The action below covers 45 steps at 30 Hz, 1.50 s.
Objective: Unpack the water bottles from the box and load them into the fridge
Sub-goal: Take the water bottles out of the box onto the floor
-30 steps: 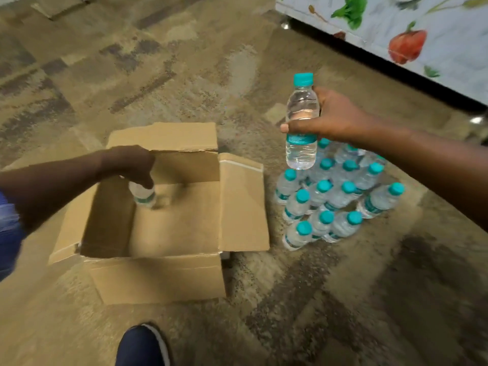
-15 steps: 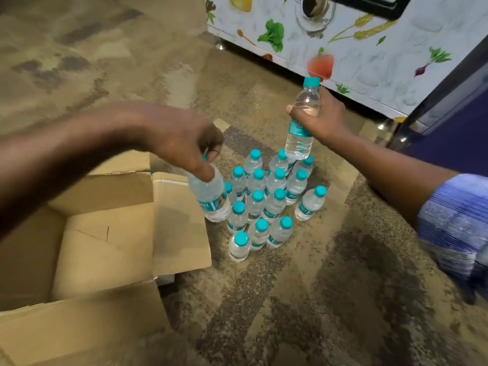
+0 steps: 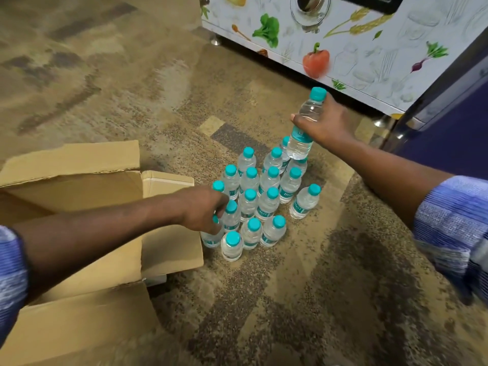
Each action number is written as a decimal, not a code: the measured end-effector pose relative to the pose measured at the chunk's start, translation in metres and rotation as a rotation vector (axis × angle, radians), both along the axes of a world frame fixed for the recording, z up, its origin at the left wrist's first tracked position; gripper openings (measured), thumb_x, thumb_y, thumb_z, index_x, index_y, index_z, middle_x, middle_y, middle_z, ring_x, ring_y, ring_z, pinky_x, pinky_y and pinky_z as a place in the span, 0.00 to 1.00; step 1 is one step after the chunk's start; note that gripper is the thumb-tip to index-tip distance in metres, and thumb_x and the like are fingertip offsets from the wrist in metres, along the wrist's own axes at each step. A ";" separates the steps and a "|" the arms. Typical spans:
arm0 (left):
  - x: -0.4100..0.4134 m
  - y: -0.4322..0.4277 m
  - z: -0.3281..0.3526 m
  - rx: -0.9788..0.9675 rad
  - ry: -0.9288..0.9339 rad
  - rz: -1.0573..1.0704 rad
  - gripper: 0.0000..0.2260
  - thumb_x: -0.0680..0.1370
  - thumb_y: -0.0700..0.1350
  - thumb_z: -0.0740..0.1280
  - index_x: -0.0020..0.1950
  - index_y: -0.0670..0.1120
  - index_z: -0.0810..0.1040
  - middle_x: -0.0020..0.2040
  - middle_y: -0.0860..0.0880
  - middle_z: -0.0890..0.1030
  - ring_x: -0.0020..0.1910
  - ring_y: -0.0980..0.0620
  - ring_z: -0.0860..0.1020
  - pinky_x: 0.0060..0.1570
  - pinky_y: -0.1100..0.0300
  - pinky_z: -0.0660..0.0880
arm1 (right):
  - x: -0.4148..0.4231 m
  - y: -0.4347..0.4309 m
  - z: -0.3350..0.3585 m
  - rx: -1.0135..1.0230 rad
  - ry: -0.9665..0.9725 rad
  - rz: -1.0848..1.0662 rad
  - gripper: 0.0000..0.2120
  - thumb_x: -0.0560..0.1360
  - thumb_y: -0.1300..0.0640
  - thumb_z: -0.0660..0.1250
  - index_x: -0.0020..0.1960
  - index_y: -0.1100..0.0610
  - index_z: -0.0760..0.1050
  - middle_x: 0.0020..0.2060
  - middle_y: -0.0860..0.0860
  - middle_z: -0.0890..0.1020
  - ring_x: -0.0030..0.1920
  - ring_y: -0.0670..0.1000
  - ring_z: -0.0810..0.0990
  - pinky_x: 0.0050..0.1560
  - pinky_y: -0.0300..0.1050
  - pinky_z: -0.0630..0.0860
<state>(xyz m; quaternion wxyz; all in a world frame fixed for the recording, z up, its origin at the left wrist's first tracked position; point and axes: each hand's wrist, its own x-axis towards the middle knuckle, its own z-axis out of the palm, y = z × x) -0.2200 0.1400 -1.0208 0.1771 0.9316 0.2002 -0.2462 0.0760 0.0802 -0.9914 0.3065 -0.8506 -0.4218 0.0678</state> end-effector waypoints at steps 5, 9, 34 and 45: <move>-0.003 -0.007 -0.023 -0.017 -0.056 0.014 0.11 0.71 0.51 0.71 0.49 0.52 0.72 0.39 0.54 0.74 0.39 0.52 0.74 0.37 0.54 0.73 | 0.007 0.002 0.012 -0.088 0.081 0.126 0.20 0.70 0.45 0.74 0.56 0.51 0.72 0.47 0.46 0.79 0.48 0.46 0.80 0.51 0.46 0.79; -0.009 -0.005 -0.036 -0.027 -0.048 0.022 0.12 0.71 0.51 0.71 0.50 0.52 0.72 0.40 0.54 0.74 0.41 0.52 0.74 0.40 0.52 0.76 | -0.002 -0.013 0.034 -0.305 0.232 0.372 0.17 0.71 0.50 0.76 0.55 0.54 0.75 0.47 0.50 0.82 0.46 0.48 0.82 0.39 0.38 0.80; -0.020 0.018 -0.033 -0.087 -0.028 0.069 0.16 0.76 0.55 0.69 0.58 0.49 0.74 0.49 0.49 0.79 0.45 0.51 0.77 0.43 0.56 0.75 | -0.057 -0.083 -0.103 -0.645 0.184 0.307 0.30 0.71 0.53 0.76 0.70 0.54 0.71 0.64 0.51 0.78 0.60 0.53 0.77 0.61 0.52 0.77; -0.014 0.024 -0.038 -0.107 -0.064 0.081 0.14 0.75 0.53 0.71 0.56 0.50 0.74 0.48 0.50 0.78 0.45 0.51 0.77 0.44 0.56 0.76 | -0.049 -0.073 -0.074 -0.869 -0.213 0.466 0.21 0.73 0.54 0.72 0.64 0.52 0.74 0.57 0.50 0.81 0.52 0.50 0.79 0.52 0.45 0.79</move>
